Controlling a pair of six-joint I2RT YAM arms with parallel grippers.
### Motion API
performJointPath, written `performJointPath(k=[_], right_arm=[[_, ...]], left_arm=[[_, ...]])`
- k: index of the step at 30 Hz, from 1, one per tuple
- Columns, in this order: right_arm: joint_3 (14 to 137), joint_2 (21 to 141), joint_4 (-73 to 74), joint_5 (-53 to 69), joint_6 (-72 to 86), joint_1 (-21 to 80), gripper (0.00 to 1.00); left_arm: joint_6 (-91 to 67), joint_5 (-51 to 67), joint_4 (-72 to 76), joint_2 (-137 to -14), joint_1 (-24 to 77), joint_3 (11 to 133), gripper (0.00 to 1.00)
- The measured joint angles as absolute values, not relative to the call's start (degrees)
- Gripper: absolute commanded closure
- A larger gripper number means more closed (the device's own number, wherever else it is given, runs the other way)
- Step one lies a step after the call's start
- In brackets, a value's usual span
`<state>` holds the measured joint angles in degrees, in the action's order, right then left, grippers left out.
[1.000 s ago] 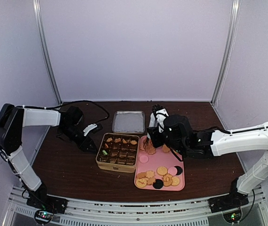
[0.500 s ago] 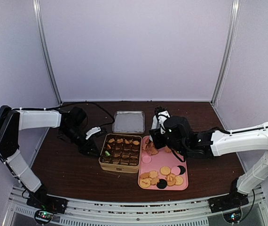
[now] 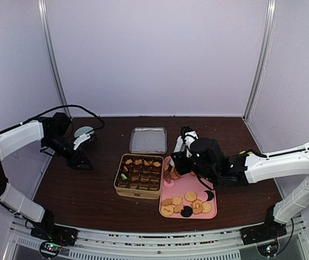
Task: Pack the cookies
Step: Pick up the fake cookies from the plate.
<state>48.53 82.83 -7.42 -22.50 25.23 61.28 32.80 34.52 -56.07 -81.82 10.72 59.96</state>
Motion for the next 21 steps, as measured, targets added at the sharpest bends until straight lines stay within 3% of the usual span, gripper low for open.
performJointPath(k=[8, 21], right_arm=[[47.5, 82.1, -8.1, -22.7, 26.1, 62.2, 0.57], [47.7, 79.7, -2.7, -27.0, 26.1, 62.6, 0.57]], left_arm=[[34.1, 33.2, -60.3, -75.1, 7.5, 60.8, 0.5], [33.9, 33.2, -61.6, -74.5, 7.4, 61.7, 0.5]])
